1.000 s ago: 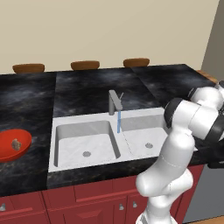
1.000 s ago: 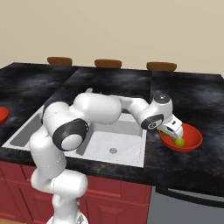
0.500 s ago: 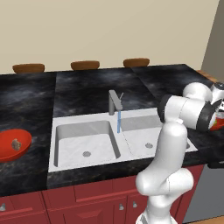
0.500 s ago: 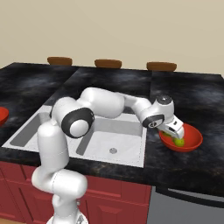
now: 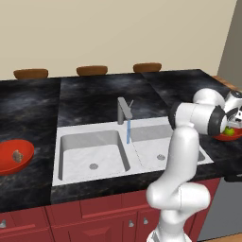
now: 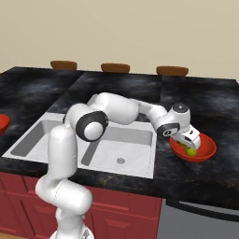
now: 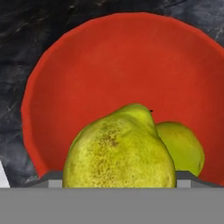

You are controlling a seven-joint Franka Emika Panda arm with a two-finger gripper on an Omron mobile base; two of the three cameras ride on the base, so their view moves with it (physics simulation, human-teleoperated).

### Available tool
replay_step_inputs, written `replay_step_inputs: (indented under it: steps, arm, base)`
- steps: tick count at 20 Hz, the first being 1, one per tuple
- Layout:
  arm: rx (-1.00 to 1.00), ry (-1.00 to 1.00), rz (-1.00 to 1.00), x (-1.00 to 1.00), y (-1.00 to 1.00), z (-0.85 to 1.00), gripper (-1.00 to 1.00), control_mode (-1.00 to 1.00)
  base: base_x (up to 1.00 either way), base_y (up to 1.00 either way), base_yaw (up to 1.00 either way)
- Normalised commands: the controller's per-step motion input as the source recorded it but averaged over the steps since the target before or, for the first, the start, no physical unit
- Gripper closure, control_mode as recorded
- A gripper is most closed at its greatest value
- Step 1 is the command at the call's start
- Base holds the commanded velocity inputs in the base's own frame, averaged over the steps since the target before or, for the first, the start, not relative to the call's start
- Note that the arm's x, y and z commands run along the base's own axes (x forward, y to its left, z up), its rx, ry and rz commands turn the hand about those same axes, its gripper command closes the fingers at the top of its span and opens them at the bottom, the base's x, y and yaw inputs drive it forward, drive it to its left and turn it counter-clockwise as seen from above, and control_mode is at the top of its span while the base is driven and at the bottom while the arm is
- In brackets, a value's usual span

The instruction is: Pick the pears from the sink and place them in one bowl. Place the mushroom in the other bowl. Then turn off the sink faucet.

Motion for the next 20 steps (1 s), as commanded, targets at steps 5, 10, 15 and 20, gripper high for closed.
replay_step_inputs:
  steps: [5,10,15,20]
  arm:
    - [0.0,0.0,0.0,0.11,0.0,-0.19,1.0,-1.0]
    - [0.0,0.0,0.0,0.09,0.0,-0.21,-1.0,-1.0]
    - [0.0,0.0,0.0,0.05,0.0,-0.18,-1.0,-1.0]
    - [0.0,0.01,0.0,0.0,0.0,-0.06,-1.0,-1.0]
  base:
    - [0.0,0.0,0.0]
    - [0.0,0.0,0.0]
    - [0.0,0.0,0.0]
    - [0.0,0.0,0.0]
